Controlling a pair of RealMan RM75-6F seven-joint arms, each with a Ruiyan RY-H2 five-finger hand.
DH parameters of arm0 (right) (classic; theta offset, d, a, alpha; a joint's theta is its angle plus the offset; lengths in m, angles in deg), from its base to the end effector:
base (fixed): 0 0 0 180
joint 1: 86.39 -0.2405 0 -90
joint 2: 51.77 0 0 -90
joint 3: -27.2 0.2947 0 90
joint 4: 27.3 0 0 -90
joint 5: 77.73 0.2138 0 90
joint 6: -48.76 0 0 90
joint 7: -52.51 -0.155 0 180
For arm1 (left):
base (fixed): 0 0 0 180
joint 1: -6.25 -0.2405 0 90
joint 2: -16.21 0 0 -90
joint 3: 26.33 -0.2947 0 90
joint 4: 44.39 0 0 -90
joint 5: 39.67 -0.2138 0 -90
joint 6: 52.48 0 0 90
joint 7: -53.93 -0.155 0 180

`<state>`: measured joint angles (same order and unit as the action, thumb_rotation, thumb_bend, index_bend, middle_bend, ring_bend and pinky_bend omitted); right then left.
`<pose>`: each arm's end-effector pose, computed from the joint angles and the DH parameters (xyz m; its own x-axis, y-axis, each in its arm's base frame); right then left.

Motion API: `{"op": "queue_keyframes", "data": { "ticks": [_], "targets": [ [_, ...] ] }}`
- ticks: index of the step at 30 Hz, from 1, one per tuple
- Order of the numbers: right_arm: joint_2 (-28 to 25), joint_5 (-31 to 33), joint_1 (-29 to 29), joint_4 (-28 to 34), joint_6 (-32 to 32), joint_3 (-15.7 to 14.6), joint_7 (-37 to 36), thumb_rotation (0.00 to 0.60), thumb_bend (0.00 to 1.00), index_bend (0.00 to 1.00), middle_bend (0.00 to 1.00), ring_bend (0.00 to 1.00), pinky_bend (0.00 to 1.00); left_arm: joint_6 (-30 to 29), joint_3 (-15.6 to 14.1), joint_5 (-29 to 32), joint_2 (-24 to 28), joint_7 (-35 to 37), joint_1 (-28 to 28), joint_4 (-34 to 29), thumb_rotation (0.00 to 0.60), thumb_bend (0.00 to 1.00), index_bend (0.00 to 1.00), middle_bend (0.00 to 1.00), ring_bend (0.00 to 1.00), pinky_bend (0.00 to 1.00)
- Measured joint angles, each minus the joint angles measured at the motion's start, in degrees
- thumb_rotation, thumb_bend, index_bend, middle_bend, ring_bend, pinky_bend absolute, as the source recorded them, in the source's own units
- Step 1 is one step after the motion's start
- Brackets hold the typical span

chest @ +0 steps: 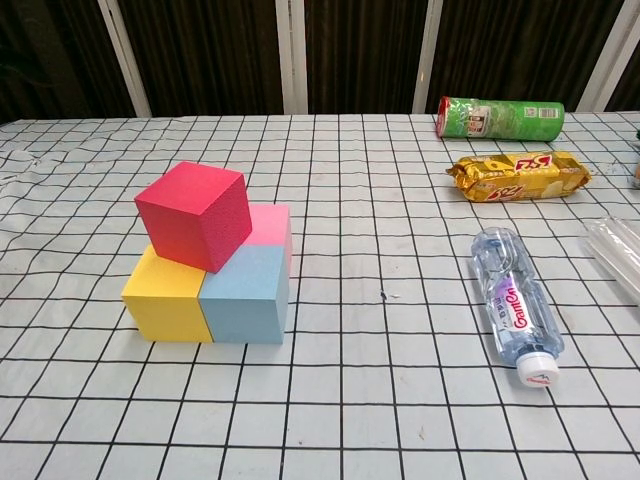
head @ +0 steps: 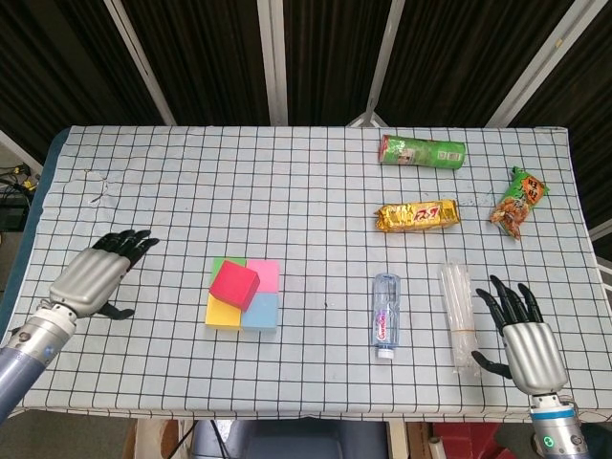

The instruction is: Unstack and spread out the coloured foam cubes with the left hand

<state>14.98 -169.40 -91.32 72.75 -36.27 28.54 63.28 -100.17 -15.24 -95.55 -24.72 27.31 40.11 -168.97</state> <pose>-0.3019 -0.1862 0.1380 0.4117 -0.0210 0.9111 -0.9054 -0.1228 0.4063 -0.1793 0.3016 0.1868 0.5975 0.3544 0.7193 0.8013 -0.2965 -0.5196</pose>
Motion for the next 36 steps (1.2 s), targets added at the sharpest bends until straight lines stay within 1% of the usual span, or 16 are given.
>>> {"op": "queue_keyframes", "data": {
  "ticks": [5, 11, 15, 23, 25, 28, 31, 33, 36],
  "targets": [
    [0.1, 0.0, 0.0, 0.1, 0.1, -0.1, 0.2, 0.6, 0.06, 0.16, 0.03, 0.14, 0.0, -0.4, -0.3, 9.9, -2.9, -8.4, 7.4, -2.2, 0.6, 0.02, 0.0, 0.0, 0.0, 0.06],
    [-0.4, 0.3, -0.1, 0.2, 0.3, 0.0, -0.7, 0.6, 0.06, 0.16, 0.03, 0.14, 0.0, -2.0, -1.0, 18.3, -9.3, -13.2, 14.9, -1.9, 0.6, 0.02, 0.0, 0.0, 0.0, 0.06],
    [-0.5, 0.3, -0.1, 0.2, 0.1, 0.1, -1.0, 0.6, 0.06, 0.16, 0.03, 0.14, 0.0, -3.9, -2.0, 20.7, -13.4, -15.9, 17.9, -1.0, 0.6, 0.01, 0.0, 0.0, 0.0, 0.06],
    [-0.8, 1.0, -0.2, -0.3, 0.4, 0.4, -2.0, 0.6, 0.06, 0.16, 0.03, 0.14, 0.0, -10.0, -4.2, 22.2, -21.9, -19.2, 20.9, 2.0, 0.6, 0.02, 0.0, 0.0, 0.0, 0.07],
    [-0.8, 1.0, -0.3, -0.4, 0.4, 0.4, -2.2, 0.6, 0.06, 0.16, 0.03, 0.14, 0.0, -11.1, -4.5, 22.4, -23.8, -19.9, 21.5, 3.0, 0.6, 0.02, 0.0, 0.03, 0.02, 0.08],
    [-0.9, 1.0, -0.2, -0.3, 0.2, 0.5, -2.4, 0.6, 0.06, 0.16, 0.03, 0.14, 0.0, -12.4, -4.9, 22.6, -26.6, -20.8, 22.5, 4.7, 0.6, 0.07, 0.0, 0.11, 0.08, 0.11],
    [-1.1, 1.0, -0.1, -0.4, 0.0, 0.5, -2.7, 0.6, 0.06, 0.16, 0.04, 0.14, 0.0, -13.4, -5.2, 22.5, -28.9, -21.5, 23.4, 6.4, 0.6, 0.11, 0.07, 0.21, 0.15, 0.17],
    [-1.2, 1.0, 0.0, -0.4, 0.0, 0.4, -2.8, 0.6, 0.06, 0.16, 0.04, 0.14, 0.0, -13.5, -5.4, 22.1, -30.1, -21.9, 24.1, 7.4, 0.6, 0.15, 0.19, 0.31, 0.21, 0.23],
    [-1.3, 1.1, -0.1, -0.3, 0.1, 0.4, -3.1, 0.6, 0.06, 0.16, 0.05, 0.14, 0.0, -13.3, -5.7, 21.0, -31.0, -22.1, 24.8, 8.3, 0.6, 0.19, 0.34, 0.4, 0.29, 0.29]
  ]
}}
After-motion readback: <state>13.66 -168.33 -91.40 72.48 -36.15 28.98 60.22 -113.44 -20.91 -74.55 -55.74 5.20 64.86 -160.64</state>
